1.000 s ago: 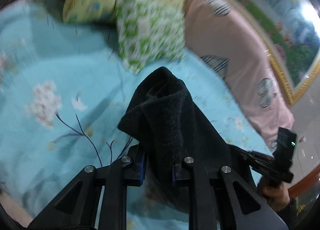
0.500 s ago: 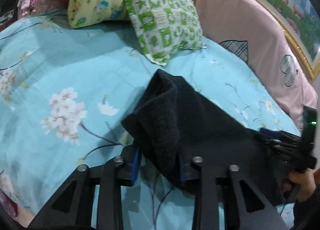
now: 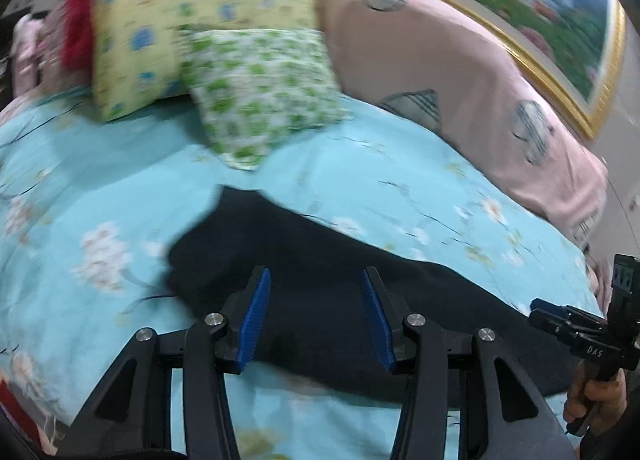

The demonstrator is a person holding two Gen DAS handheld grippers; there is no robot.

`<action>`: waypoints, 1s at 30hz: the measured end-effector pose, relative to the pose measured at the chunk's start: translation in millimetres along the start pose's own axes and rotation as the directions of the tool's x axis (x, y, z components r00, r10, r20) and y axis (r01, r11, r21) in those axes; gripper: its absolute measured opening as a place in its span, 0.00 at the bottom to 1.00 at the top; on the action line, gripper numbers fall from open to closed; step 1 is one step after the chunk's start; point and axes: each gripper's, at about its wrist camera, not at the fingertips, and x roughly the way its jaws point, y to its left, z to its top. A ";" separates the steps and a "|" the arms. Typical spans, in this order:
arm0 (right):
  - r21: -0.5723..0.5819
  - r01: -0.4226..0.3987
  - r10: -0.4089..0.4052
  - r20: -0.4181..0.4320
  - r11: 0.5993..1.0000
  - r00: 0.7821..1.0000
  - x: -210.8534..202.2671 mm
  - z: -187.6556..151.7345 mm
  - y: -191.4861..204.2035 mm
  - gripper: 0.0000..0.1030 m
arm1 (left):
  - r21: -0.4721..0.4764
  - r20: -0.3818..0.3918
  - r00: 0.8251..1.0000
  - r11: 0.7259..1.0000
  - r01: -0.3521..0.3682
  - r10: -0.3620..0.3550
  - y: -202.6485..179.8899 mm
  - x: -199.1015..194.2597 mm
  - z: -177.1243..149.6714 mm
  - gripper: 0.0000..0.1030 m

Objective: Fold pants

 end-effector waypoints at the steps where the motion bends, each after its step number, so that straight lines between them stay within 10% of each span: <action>1: 0.012 0.003 -0.003 0.002 1.000 1.000 -5.9 -6.3 -1.5 0.47 | 0.011 -0.006 1.000 1.000 0.009 -0.009 -9.1 1.9 -0.9 0.48; 11: 0.133 0.026 -0.031 0.033 0.991 0.999 -60.0 -61.6 -24.4 0.48 | 0.144 -0.130 0.977 0.972 0.188 -0.170 -106.3 30.2 -19.6 0.54; 30: 0.416 0.197 -0.248 0.071 0.888 0.966 -166.1 -163.5 -91.5 0.48 | 0.377 -0.384 0.856 0.788 0.486 -0.345 -279.4 61.2 -61.0 0.62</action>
